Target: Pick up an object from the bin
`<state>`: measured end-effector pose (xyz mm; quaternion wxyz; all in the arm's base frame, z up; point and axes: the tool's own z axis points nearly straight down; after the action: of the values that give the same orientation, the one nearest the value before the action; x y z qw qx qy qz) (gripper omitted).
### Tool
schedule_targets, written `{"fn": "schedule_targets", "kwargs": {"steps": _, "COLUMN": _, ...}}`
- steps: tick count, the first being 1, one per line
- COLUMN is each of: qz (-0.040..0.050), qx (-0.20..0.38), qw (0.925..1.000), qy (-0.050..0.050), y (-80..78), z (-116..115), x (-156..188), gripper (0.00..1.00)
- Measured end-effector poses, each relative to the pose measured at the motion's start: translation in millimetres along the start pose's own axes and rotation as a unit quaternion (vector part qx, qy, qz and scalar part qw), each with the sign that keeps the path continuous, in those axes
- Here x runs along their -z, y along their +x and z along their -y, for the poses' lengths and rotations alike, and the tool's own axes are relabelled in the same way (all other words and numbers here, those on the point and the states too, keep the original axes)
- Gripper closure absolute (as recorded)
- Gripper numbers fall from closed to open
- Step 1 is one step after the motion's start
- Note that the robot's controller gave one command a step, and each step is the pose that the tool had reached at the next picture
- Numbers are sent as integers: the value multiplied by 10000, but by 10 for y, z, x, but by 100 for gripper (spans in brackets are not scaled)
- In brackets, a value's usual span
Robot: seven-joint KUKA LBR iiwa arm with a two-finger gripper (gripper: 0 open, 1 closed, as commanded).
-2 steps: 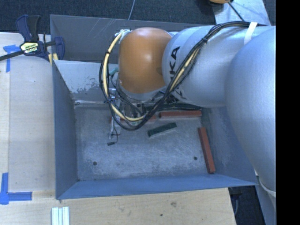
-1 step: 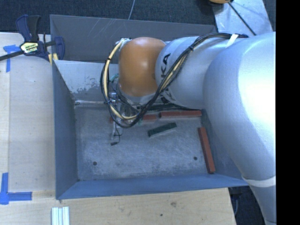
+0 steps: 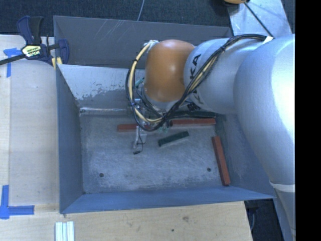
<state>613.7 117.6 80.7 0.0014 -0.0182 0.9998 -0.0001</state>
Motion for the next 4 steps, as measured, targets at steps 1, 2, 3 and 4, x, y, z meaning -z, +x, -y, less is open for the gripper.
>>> {"fn": "schedule_targets", "kwargs": {"steps": 1, "qz": 4, "qx": 230, "qw": 9997, "qy": -6, "y": -99, "z": 116, "x": 57, "gripper": 100}}
{"fn": "schedule_targets", "kwargs": {"steps": 2, "qz": 3, "qx": 227, "qw": 9997, "qy": -6, "y": -99, "z": 116, "x": 56, "gripper": 100}}
{"fn": "schedule_targets", "kwargs": {"steps": 3, "qz": -60, "qx": 104, "qw": 9999, "qy": 1, "y": 250, "z": 145, "x": 524, "gripper": 100}}
{"fn": "schedule_targets", "kwargs": {"steps": 4, "qz": 0, "qx": -25, "qw": 10000, "qy": -6, "y": 353, "z": 164, "x": 1046, "gripper": 100}}
